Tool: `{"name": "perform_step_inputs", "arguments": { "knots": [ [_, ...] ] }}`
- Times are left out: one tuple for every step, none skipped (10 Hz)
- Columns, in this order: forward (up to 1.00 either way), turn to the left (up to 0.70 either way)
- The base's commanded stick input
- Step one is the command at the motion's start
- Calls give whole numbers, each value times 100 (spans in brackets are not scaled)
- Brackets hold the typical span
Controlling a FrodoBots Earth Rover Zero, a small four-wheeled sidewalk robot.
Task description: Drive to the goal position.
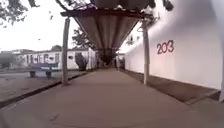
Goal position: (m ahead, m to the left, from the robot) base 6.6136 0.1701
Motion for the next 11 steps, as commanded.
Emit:
{"name": "perform_step_inputs", "arguments": {
  "knots": [
    [85, 0],
    [85, 0],
    [85, 0],
    [85, 0],
    [85, 0],
    [85, 0],
    [85, 0],
    [85, 0],
    [85, 0],
    [85, 0],
    [85, 0]
  ]
}}
